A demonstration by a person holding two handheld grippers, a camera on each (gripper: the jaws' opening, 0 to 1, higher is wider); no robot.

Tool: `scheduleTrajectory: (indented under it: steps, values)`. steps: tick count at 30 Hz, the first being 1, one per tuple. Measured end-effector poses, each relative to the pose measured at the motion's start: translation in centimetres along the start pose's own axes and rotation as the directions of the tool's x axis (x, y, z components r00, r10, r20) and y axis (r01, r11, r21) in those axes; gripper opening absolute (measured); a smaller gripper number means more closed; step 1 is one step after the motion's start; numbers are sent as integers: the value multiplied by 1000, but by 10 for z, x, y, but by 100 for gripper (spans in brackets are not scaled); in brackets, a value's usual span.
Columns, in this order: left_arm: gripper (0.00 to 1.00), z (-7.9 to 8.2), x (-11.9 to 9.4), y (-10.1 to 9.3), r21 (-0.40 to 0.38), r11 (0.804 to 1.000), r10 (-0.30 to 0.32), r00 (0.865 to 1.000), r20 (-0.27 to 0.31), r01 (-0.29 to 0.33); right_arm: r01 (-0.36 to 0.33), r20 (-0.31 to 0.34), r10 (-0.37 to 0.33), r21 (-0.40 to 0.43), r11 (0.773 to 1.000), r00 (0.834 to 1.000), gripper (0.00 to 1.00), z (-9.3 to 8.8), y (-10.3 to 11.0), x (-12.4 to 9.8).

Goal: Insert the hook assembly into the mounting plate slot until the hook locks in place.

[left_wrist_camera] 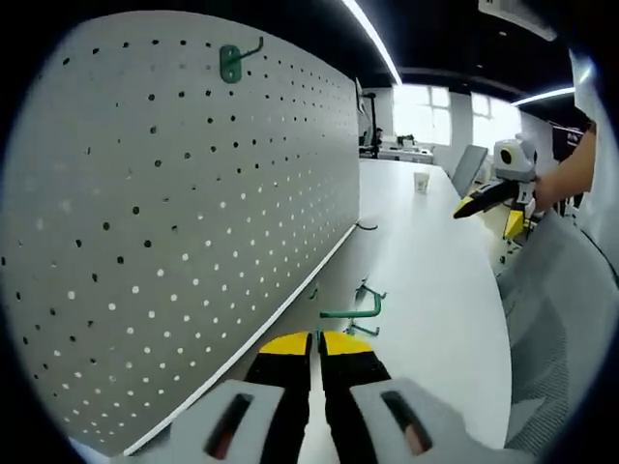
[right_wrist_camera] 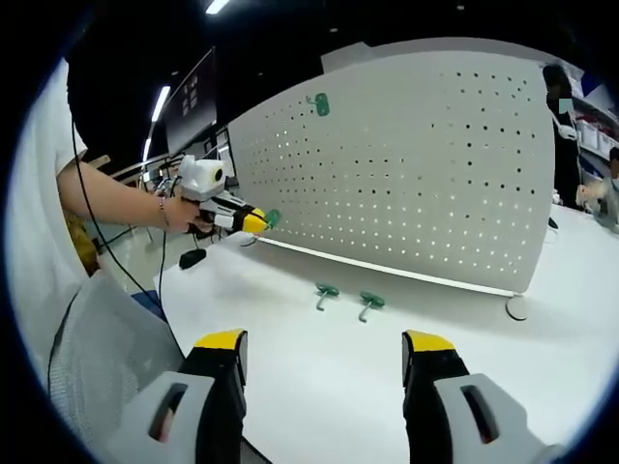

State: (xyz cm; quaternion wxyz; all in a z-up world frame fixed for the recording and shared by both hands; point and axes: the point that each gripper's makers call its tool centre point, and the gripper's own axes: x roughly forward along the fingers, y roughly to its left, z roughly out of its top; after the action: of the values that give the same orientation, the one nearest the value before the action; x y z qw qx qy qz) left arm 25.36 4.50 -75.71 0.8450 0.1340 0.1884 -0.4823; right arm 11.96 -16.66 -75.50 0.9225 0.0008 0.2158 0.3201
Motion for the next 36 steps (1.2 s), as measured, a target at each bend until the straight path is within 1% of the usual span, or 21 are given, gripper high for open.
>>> scheduleTrajectory:
  steps: [1, 7, 8, 11, 15, 16, 20, 22, 28, 33, 36]
  values:
    - [3, 1, -1, -1, -10, 1000, 3, 1000, 11, -3, -1, 0, 1, 0, 1000, 1000, 63, 0, 0, 0]
    - [3, 4, -6, -7, -18, 1000, 13, 999, 35, -13, -8, -2, 8, -5, 1000, 1000, 62, -1, 3, 1]
    - [3, 6, -7, -7, -26, 1000, 14, 999, 50, -12, -8, -3, 8, -4, 1000, 1000, 62, -2, 3, 1]
    - [3, 12, -11, -9, -20, 1000, 22, 997, 75, -20, -9, 0, 9, -3, 1000, 1000, 62, -1, 3, 1]
    - [3, 20, -15, -10, -32, 999, 33, 994, 100, -30, -14, 4, 14, -6, 1000, 1000, 62, 0, 4, 2]
    - [3, 23, -16, -10, -37, 999, 39, 993, 115, -35, -14, 7, 14, -6, 1000, 1000, 62, 1, 4, 2]
    - [3, 31, -19, -14, -42, 998, 52, 989, 136, -47, -18, 17, 18, 2, 1000, 1000, 62, 4, 5, 2]
    - [3, 34, -19, -16, -31, 998, 54, 988, 142, -50, -18, 19, 18, 6, 1000, 1000, 62, 4, 5, 2]
    - [3, 51, -26, -20, -39, 997, 69, 979, 190, -62, -19, 27, 19, 6, 1000, 999, 61, 7, 6, 1]
    - [3, 61, -32, -26, -26, 997, 83, 973, 217, -79, -19, 33, 19, 7, 1000, 999, 61, 8, 5, 1]
    - [3, 68, -37, -28, -31, 995, 95, 966, 239, -90, -19, 36, 19, 7, 1000, 999, 61, 9, 6, 0]
